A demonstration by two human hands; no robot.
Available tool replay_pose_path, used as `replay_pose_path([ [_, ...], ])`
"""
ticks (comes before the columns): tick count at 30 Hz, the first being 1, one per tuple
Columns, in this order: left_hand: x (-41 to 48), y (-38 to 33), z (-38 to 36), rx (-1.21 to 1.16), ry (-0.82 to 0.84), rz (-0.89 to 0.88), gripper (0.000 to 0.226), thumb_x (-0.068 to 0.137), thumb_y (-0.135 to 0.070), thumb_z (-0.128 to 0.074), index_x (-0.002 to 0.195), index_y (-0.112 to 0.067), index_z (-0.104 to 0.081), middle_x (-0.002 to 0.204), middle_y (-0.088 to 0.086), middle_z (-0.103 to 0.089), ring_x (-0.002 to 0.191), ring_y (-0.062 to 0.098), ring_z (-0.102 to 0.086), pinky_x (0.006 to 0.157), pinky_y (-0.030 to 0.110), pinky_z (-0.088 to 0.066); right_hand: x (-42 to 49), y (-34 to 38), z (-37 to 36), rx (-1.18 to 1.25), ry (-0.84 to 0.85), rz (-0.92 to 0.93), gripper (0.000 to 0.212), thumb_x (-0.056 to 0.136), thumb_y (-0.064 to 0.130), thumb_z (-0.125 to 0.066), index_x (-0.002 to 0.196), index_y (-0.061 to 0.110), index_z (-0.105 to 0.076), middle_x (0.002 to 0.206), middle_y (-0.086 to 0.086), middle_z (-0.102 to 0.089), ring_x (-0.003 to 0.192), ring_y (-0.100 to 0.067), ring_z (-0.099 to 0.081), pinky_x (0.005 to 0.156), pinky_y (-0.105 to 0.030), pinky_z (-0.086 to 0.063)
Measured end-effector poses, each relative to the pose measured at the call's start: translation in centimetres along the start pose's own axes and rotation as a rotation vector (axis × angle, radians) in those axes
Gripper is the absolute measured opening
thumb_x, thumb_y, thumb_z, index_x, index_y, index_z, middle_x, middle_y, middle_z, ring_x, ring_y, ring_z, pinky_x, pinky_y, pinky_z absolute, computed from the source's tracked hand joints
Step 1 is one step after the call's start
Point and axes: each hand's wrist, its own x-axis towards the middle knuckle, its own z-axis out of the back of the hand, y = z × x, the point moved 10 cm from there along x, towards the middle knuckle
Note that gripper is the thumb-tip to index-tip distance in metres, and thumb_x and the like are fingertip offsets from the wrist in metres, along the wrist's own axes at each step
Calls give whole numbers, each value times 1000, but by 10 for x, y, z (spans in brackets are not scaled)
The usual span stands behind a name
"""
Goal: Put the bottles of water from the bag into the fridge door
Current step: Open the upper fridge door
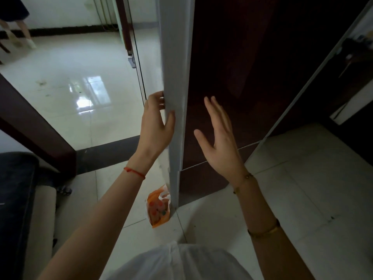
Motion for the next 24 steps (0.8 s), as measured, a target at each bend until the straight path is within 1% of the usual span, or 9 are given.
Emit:
replay_pose_path([
  [3, -18, -11, 1, -32, 14, -51, 31, 96, -22, -56, 123, -10, -49, 123, 6, -62, 107, 11, -62, 87, 3, -43, -12, 1, 9, 2, -85, 0, 66, 97, 31, -53, 154, 22, -21, 163, 4, -15, 151, -14, -13, 122, -44, -21],
  [8, -48, -44, 5, -77, 75, -179, 18, 94, -27, -58, 104, -13, -60, 100, -4, -67, 94, 1, -64, 85, 14, -50, -44, 3, 32, 20, -249, -26, 64, 95, 34, -54, 152, 23, -26, 160, 6, -21, 147, -9, -20, 118, -32, -25],
  [11, -65, -67, -1, -27, 154, -315, 15, 94, -28, -58, 96, -15, -64, 93, -8, -64, 90, -5, -58, 83, 9, -45, -67, 8, 45, 46, -335, -42, 66, 93, 31, -59, 151, 16, -30, 158, 1, -25, 146, -12, -25, 118, -36, -30],
  [13, -76, -80, -9, -22, 209, -393, 16, 94, -29, -57, 95, -16, -66, 93, -9, -65, 89, -8, -56, 87, 12, -45, -83, 9, 55, 50, -399, -78, 68, 91, 28, -63, 149, 11, -33, 156, -3, -29, 145, -14, -29, 117, -40, -34],
  [14, -82, -86, -12, -30, 230, -432, 16, 94, -30, -57, 96, -17, -66, 95, -12, -64, 90, -8, -55, 90, 16, -46, -91, 9, 60, 45, -432, -96, 68, 90, 28, -64, 148, 9, -34, 155, -5, -31, 144, -14, -30, 117, -37, -34],
  [17, -99, -108, -24, -78, 278, -601, 17, 92, -27, -60, 102, -18, -70, 100, -19, -58, 97, -10, -52, 94, 30, -50, -114, 12, 79, -5, -527, -130, 71, 87, 33, -64, 146, 5, -36, 152, -9, -35, 140, -6, -30, 112, -8, -26],
  [18, -105, -115, -28, -122, 305, -651, 17, 91, -24, -61, 105, -19, -70, 100, -19, -57, 96, -7, -55, 93, 32, -52, -122, 12, 84, -33, -554, -143, 73, 86, 36, -63, 146, 4, -36, 152, -10, -36, 139, -5, -30, 110, -4, -23],
  [20, -113, -127, -35, -229, 368, -700, 19, 90, -20, -62, 107, -23, -69, 100, -17, -60, 93, 0, -60, 90, 33, -54, -137, 9, 95, -79, -595, -177, 75, 86, 39, -64, 146, 4, -36, 152, -11, -36, 140, -11, -33, 112, -8, -26],
  [24, -134, -152, -41, -281, 352, -850, 22, 88, -5, -68, 109, -7, -75, 99, 3, -76, 90, 20, -70, 83, 40, -53, -164, 2, 118, -134, -690, -227, 71, 88, 43, -63, 146, 12, -36, 150, -5, -39, 140, -17, -37, 114, -38, -36],
])
